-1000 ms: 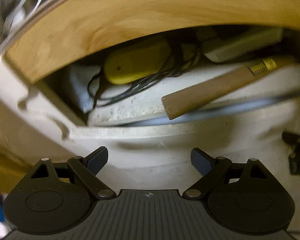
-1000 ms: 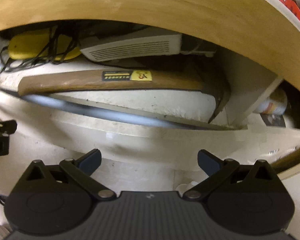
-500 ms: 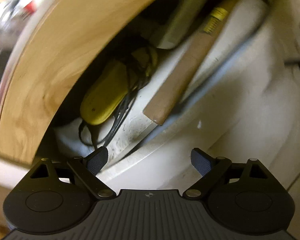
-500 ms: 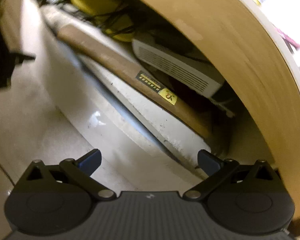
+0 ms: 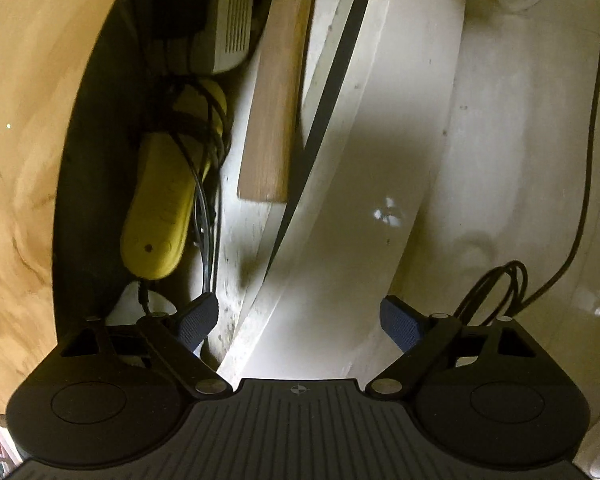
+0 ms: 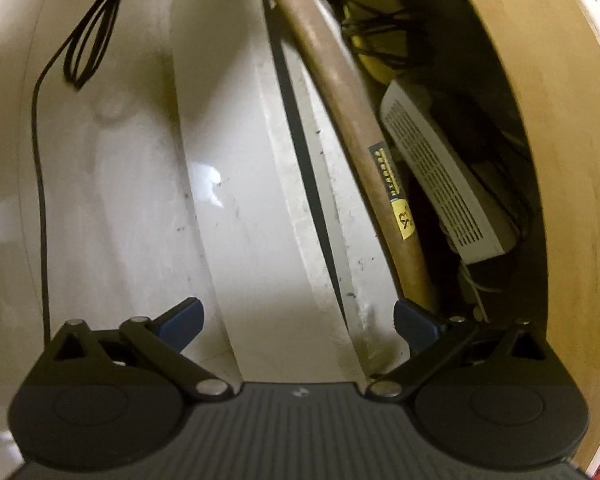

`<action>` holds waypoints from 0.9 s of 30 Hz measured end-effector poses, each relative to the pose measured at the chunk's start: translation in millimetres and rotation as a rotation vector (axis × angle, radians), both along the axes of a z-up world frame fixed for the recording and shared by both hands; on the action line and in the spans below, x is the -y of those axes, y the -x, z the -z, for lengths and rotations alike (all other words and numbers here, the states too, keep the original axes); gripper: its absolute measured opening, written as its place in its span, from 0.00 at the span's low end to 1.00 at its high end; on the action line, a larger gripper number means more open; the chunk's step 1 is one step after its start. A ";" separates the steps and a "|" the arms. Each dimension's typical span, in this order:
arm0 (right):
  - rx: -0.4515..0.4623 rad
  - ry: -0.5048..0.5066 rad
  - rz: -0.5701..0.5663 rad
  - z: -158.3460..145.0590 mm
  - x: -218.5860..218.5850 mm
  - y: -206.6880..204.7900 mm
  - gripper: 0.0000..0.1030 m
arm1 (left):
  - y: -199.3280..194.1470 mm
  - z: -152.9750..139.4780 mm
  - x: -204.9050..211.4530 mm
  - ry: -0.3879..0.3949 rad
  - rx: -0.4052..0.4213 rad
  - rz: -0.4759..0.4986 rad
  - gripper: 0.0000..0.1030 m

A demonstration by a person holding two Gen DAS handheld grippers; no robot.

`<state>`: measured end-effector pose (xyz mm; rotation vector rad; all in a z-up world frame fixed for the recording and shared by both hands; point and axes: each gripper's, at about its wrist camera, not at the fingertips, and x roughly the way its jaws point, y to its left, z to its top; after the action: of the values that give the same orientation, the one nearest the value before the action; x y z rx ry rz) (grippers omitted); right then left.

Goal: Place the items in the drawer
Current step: 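Roll both grippers and close them on the drawer front edge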

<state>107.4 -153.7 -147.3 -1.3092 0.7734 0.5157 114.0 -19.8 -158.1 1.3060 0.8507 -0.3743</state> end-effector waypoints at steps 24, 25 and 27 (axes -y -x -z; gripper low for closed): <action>0.006 0.093 0.038 10.6 -4.2 -5.0 0.33 | -8.8 -2.6 -11.4 -0.011 0.026 -0.011 0.32; 0.003 0.093 0.038 10.5 -4.3 -3.4 0.33 | -7.6 -3.1 -12.4 -0.011 0.022 -0.010 0.32; -0.001 0.095 0.035 11.2 -4.6 -0.5 0.33 | -5.9 -3.9 -13.3 -0.010 0.016 -0.013 0.32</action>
<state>107.9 -149.2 -158.4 -1.3812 0.8286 0.4560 119.9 -6.5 -154.3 1.3104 0.8483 -0.3495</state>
